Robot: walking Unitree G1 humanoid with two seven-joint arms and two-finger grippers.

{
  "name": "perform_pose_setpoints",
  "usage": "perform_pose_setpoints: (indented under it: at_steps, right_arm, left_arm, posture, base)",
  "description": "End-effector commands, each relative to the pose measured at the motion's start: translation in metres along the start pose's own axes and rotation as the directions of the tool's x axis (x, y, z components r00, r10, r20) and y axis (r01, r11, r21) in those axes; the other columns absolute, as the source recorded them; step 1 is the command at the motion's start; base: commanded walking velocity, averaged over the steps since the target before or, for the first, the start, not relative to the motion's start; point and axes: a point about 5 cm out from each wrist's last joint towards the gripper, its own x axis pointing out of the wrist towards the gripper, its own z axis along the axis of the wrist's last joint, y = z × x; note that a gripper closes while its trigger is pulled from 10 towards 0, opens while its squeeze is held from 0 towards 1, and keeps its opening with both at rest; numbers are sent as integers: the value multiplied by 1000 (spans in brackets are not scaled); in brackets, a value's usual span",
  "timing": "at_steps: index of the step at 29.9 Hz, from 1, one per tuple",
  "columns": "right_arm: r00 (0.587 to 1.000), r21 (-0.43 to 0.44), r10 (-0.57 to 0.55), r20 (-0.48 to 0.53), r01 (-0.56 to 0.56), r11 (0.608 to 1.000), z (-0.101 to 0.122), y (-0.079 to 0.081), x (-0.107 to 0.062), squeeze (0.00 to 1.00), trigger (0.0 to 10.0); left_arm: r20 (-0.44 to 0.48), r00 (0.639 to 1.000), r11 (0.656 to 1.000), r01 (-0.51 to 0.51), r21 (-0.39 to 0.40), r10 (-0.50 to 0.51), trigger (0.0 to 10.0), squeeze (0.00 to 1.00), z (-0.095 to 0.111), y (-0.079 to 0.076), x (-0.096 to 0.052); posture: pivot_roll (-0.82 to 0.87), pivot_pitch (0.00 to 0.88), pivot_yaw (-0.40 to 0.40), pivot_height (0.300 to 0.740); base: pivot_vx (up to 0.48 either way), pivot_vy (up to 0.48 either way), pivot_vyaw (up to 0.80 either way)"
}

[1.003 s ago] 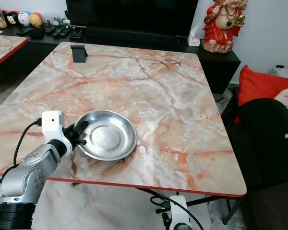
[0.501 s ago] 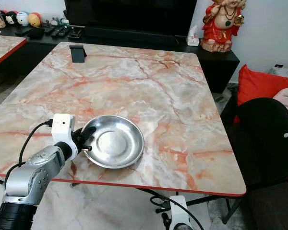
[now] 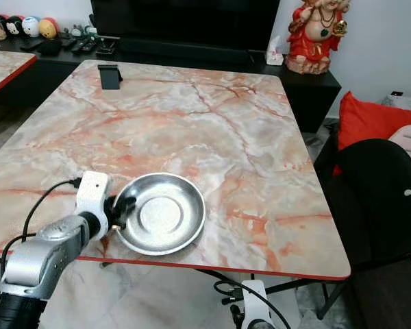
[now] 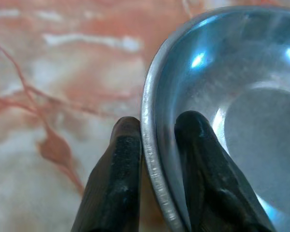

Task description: Setting the table

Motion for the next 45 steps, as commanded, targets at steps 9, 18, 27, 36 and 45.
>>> perform_pose_setpoints:
  at_steps: [9, 18, 27, 36, 45]
  right_arm:
    - [1000, -11, -6, -4, 6, 1000, 1, -3, 0, 0, 10000]
    - [1000, -15, -2, -6, 2, 1000, 1, -4, 0, 0, 10000]
    - [1000, -18, -1, -6, 0, 1000, 1, -3, 0, 0, 10000]
    - [1000, -14, -4, -1, 4, 1000, 1, -4, 0, 0, 10000]
    - [1000, 1, -15, 2, 15, 1000, 0, -3, 0, 0, 10000]
  left_arm:
    - [5, 999, 999, -36, 31, 36, 10000, 322, 7, 3, -2]
    - [92, 994, 998, -66, 13, 64, 10000, 0, 29, 10, -8]
    - [271, 962, 995, 4, -96, 22, 10000, 0, 45, 1, -12]
    - [504, 841, 963, -263, 63, 197, 10000, 0, 52, 3, -16]
    - [600, 759, 943, -333, 26, 252, 10000, 0, 36, 3, -24]
  posture:
    - [65, 0, -96, 740]
    - [70, 0, -100, 740]
    - [64, 0, -99, 740]
    - [60, 0, -94, 740]
    - [58, 0, -87, 740]
  base:
    - [0, 0, 0]
    - [0, 0, 0]
    - [0, 0, 0]
    - [0, 0, 0]
    - [0, 0, 0]
